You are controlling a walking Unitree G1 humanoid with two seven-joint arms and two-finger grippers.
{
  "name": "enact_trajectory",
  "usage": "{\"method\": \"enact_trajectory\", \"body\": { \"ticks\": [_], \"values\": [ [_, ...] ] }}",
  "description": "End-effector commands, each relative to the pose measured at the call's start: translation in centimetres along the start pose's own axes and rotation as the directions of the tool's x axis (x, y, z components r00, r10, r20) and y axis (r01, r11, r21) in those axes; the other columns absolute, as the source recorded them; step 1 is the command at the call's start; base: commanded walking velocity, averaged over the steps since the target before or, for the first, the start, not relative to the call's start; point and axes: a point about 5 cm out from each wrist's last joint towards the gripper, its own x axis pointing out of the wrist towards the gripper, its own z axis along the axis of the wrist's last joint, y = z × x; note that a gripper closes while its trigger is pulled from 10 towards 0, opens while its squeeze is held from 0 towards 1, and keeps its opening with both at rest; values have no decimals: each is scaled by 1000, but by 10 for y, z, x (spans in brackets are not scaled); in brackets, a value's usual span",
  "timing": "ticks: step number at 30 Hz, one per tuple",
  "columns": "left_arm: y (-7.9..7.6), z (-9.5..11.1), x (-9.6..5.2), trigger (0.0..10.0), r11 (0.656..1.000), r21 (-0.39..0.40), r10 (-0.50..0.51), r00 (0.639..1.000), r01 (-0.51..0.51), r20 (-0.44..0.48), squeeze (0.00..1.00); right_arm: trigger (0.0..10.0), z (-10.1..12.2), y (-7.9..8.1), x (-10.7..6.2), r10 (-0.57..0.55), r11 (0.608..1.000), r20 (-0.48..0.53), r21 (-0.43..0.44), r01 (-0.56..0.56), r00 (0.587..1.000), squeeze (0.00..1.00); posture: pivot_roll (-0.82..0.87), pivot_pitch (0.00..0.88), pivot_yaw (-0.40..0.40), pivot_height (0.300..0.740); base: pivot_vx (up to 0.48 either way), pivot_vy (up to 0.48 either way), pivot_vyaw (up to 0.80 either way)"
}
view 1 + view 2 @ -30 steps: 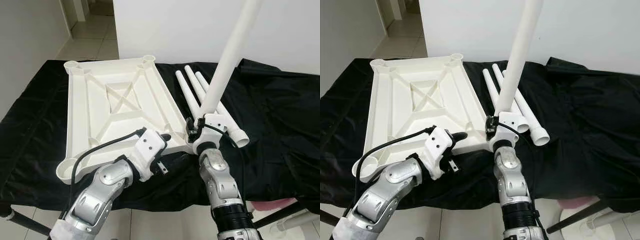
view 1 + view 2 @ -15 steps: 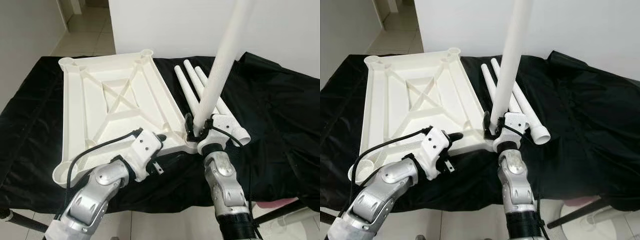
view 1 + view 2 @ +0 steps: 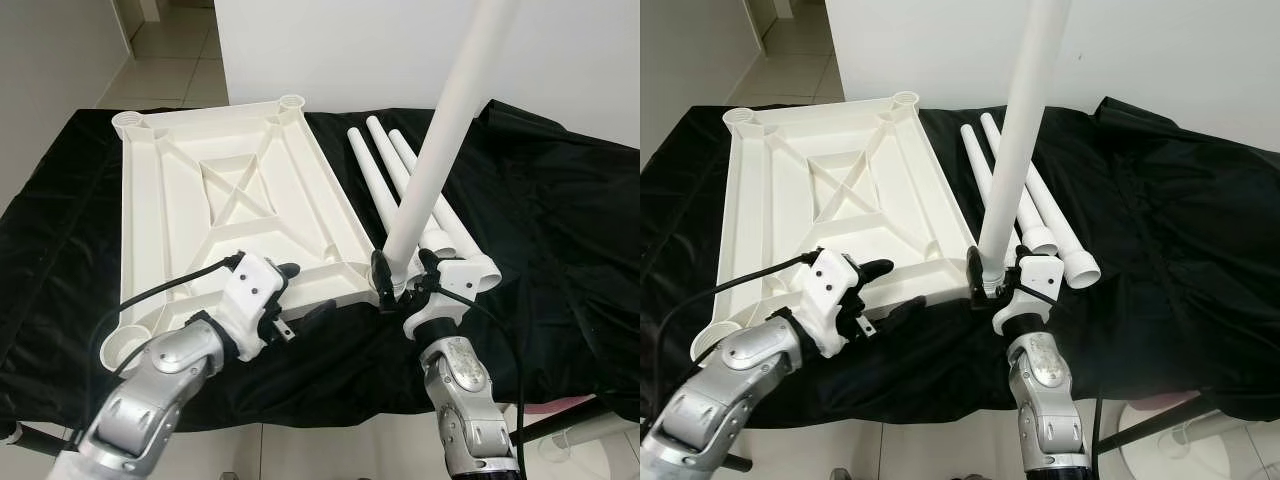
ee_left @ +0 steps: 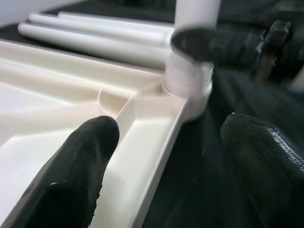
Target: Building children table
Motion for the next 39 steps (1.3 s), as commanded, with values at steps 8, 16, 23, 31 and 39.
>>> {"method": "enact_trajectory", "body": {
  "ticks": [8,16,23,31,39],
  "values": [
    [28,-14,-8,10000,999,23,39,996,-38,-83,0,10000,-3,-2,-8,-5,1000,-8,-8,5,1000,0,-43,118,-20,740,0,0,0],
    [60,-27,-7,10000,992,25,128,983,-126,-130,0,10000,-3,-4,-11,-1,1000,-3,-25,1,1000,0,-62,93,-5,740,0,0,0],
    [76,-34,-4,10000,983,30,184,968,-182,-168,0,10000,-3,-3,-9,5,1000,0,-27,-5,1000,0,-61,94,-4,740,0,0,0],
    [83,-46,8,10000,982,70,186,951,-174,-247,0,10000,-3,-2,-8,5,999,6,-32,-5,1000,0,-62,101,8,740,0,0,0],
    [92,-55,12,10000,972,36,232,916,-234,-326,0,10000,-3,-2,-6,-4,1000,11,-30,4,1000,0,-65,101,16,740,0,0,0]
  ]
}}
